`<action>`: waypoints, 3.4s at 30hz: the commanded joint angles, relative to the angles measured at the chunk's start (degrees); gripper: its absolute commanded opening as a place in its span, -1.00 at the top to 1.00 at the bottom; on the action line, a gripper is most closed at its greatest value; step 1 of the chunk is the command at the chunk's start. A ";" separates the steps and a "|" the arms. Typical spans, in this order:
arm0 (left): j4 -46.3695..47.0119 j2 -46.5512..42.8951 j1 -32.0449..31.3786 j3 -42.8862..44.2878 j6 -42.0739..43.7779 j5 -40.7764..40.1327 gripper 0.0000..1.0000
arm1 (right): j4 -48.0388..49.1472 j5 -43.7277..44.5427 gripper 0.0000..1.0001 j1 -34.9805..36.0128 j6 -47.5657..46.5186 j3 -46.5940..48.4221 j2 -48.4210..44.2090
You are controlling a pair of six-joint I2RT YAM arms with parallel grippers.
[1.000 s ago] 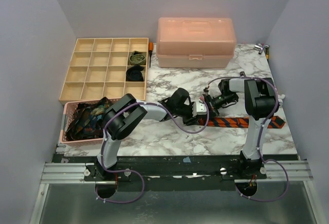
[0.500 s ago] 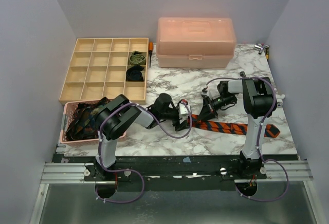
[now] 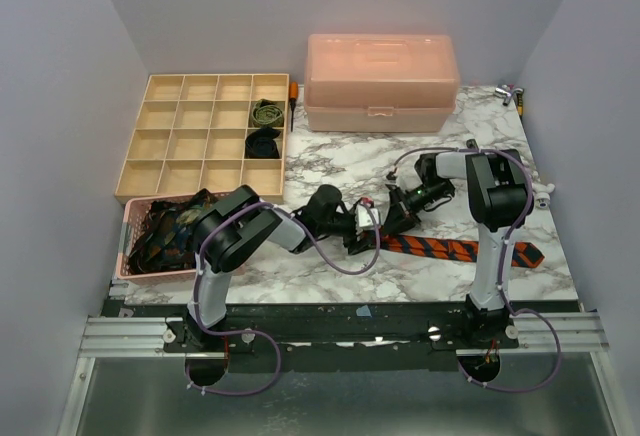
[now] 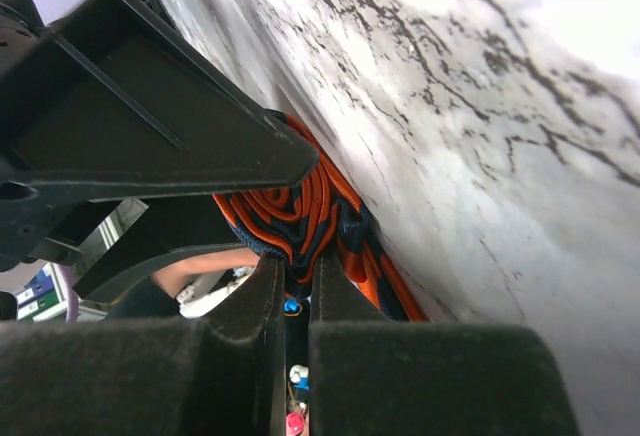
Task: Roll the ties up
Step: Roll the tie at the center of the board.
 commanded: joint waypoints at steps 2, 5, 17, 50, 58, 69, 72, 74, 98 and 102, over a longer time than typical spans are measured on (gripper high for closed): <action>-1.94 1.07 -0.38 -2.30 -0.44 -0.62 0.03 | 0.98 11.13 0.99 1.27 -0.96 -0.84 2.16; -6.25 1.71 -0.38 -0.60 -1.31 -1.12 0.46 | -2.67 13.88 0.94 1.20 -3.56 1.82 1.99; -15.31 2.15 0.34 -0.05 -6.78 -8.75 1.00 | -15.23 33.95 0.30 -11.91 -13.29 1.51 -13.86; -30.65 0.49 2.01 4.78 -1.84 -6.42 1.00 | -11.80 25.90 0.26 -11.68 -10.67 9.83 -11.72; -33.24 0.86 2.71 6.23 -4.09 -5.81 0.99 | -3.78 19.89 0.31 -3.56 -5.42 7.61 -9.85; -31.57 -0.22 2.80 4.51 -1.10 -4.08 0.94 | 2.34 5.35 0.11 0.12 2.70 5.06 -6.63; -31.30 -0.25 2.80 4.33 -0.71 -4.14 0.92 | 2.61 3.97 0.12 0.55 3.00 5.84 -4.60; -31.28 -0.24 2.80 4.24 -0.62 -4.29 0.91 | 2.47 3.22 0.12 1.28 3.39 6.89 -3.08; -30.48 -0.55 3.13 5.04 0.26 -4.14 0.14 | 5.53 10.98 0.99 4.08 5.24 2.11 3.80; -23.52 -5.21 4.43 0.89 0.26 -2.18 -0.23 | 6.62 15.50 0.99 4.08 6.37 3.28 5.62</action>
